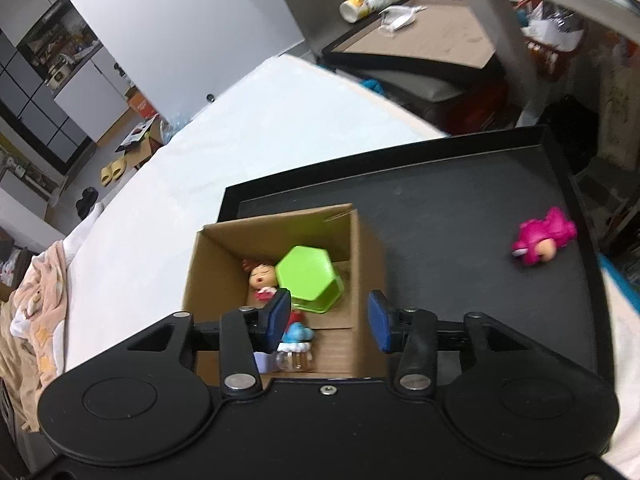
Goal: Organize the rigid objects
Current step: 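Carry the red-and-blue figure into the box and open the right gripper, then move the right gripper back to the pink plush dinosaur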
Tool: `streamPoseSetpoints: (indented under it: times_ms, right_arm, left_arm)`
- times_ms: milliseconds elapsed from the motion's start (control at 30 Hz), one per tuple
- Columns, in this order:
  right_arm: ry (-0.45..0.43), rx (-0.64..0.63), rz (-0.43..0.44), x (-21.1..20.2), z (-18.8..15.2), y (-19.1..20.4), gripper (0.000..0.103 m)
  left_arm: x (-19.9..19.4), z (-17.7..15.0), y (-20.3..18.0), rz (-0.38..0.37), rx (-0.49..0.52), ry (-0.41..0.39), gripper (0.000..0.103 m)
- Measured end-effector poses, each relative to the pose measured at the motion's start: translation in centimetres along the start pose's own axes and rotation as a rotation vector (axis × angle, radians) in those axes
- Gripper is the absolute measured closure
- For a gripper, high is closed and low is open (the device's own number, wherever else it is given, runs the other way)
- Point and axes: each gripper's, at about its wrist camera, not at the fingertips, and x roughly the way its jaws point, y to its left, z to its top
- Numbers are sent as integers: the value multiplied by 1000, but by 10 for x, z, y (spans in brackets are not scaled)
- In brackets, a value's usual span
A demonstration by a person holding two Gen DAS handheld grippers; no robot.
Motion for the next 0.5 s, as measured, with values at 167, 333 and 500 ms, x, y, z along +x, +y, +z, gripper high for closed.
streamPoseSetpoints:
  times_ms: [167, 333, 500]
  right_arm:
    - [-28, 28, -23, -16, -1, -23, 55]
    - [-36, 63, -45, -24, -4, -46, 53]
    - [-48, 105, -57, -28, -10, -67, 49]
  left_arm:
    - [-1, 0, -2, 10, 5, -4, 93]
    - [-2, -1, -5, 23, 12, -9, 93]
    - [-4, -2, -7, 34, 18, -17, 93]
